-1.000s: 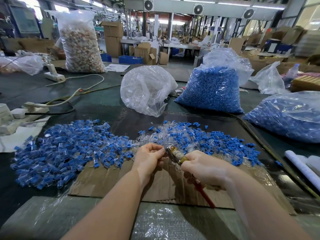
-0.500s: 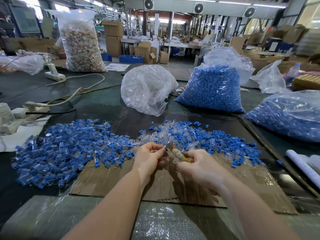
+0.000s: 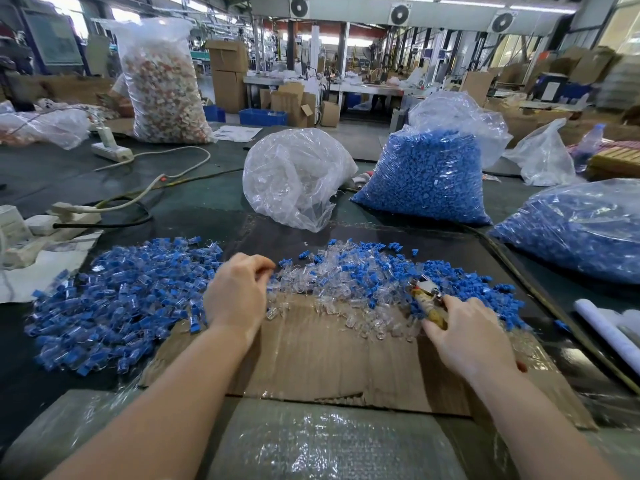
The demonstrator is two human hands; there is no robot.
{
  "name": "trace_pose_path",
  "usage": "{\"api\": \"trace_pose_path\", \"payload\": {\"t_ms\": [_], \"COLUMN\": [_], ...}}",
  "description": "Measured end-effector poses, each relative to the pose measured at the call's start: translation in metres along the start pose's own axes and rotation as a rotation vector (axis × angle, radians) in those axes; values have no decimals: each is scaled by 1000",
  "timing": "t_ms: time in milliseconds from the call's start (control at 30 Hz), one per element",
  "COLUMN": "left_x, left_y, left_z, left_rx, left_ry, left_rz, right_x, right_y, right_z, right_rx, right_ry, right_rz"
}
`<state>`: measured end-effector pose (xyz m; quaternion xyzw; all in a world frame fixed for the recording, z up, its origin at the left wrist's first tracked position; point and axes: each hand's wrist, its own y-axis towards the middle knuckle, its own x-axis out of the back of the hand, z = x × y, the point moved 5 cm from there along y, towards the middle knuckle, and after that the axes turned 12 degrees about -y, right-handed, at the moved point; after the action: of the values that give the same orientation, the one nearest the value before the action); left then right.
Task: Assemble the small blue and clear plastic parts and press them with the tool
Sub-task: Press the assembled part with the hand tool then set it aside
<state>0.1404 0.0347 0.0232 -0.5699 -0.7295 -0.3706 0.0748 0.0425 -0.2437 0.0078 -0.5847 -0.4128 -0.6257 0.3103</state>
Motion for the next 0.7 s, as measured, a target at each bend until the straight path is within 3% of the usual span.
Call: {"api": "trace_pose_path", "payload": {"t_ms": [133, 267, 400, 533, 700], "left_x": [12, 10, -6, -36, -67], "left_y": [10, 6, -4, -25, -39], "left_z": [27, 33, 13, -18, -27], "left_rx": [23, 41, -43, -146, -146], "left_ry": [212, 254, 66, -140, -66], "left_rz": [20, 40, 74, 250, 365], "right_x": [-7, -10, -12, -14, -5], "right_y": [-2, -7, -9, -10, -12], "right_z": [-3, -3, -4, -5, -2], "right_rx": [-4, -6, -16, -29, -59], "right_ry": [-85, -147, -164, -160, -160], "right_rz": [0, -30, -36, -20, -88]}}
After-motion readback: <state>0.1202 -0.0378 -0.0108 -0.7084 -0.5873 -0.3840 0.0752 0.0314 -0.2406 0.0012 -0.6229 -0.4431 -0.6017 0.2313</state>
